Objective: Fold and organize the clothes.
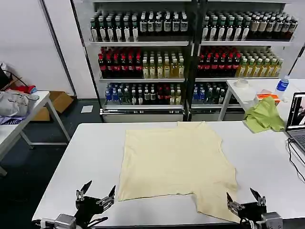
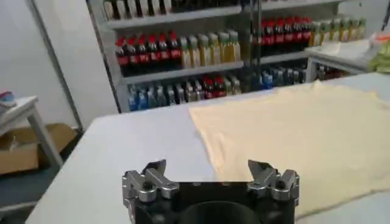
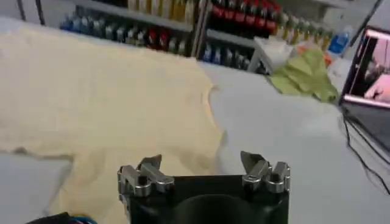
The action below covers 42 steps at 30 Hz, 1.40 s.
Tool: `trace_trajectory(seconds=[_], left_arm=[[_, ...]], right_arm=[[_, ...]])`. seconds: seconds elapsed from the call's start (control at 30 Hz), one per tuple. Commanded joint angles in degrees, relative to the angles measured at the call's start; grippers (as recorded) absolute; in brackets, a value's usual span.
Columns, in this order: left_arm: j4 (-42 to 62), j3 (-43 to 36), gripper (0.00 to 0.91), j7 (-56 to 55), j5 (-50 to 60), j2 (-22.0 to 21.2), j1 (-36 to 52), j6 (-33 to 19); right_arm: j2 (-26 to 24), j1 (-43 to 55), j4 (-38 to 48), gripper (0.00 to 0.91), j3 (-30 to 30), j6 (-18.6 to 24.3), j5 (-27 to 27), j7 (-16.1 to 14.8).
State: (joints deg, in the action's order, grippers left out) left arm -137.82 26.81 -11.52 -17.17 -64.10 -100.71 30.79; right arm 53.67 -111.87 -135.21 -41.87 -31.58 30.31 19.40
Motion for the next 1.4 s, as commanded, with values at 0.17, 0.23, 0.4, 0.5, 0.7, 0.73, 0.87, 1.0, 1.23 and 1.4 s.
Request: trace_trajectory(seconds=[0.17, 0.23, 0.4, 0.5, 0.7, 0.73, 0.87, 1.0, 1.23, 1.4], left_arm=[[3.4, -6.7, 0.907, -0.9, -2.3, 0.6, 3.0, 2.3], [3.9, -7.7, 0.907, -0.9, -2.3, 0.5, 3.4, 2.2], [5.6, -9.3, 0.907, -1.1, -2.2, 0.2, 4.7, 2.2], [6.7, -10.1, 0.907, -1.2, -2.2, -0.2, 5.6, 2.1], [8.3, -11.7, 0.907, -1.3, -2.2, -0.9, 7.0, 1.8], [8.6, -11.9, 0.907, -1.3, -2.2, -1.0, 7.2, 1.8], [10.1, -12.7, 0.907, -1.5, -2.2, -1.3, 8.1, 1.7], [12.9, -13.1, 0.907, -2.2, -2.0, -1.4, 9.4, 1.5], [16.4, -13.5, 0.907, -3.3, -2.3, -1.4, 11.5, 1.9], [17.9, -13.5, 0.907, -3.2, -2.7, -2.1, 12.3, 2.0]], right_arm=[[1.4, -2.7, 1.4, 0.907, 0.8, -1.5, 0.0, 0.0], [1.8, -2.6, 1.5, 0.907, 1.2, -1.5, -0.1, -0.2], [2.3, -2.1, 2.0, 0.907, 2.1, -1.5, -0.2, -0.8], [2.7, -1.6, 2.5, 0.907, 2.6, -1.5, -0.1, -1.2], [3.4, 0.3, 3.4, 0.907, 3.5, -1.5, 1.8, -1.7], [3.5, 0.5, 3.4, 0.907, 3.6, -1.5, 1.9, -1.7], [3.8, 1.1, 3.7, 0.907, 3.8, -1.5, 1.8, -1.6], [3.8, 1.6, 4.1, 0.907, 3.9, -1.5, 1.9, -1.6], [4.1, 1.4, 4.0, 0.907, 4.2, -1.5, 2.4, -1.9], [4.2, 1.4, 4.3, 0.907, 4.4, -1.5, 2.4, -1.9]])
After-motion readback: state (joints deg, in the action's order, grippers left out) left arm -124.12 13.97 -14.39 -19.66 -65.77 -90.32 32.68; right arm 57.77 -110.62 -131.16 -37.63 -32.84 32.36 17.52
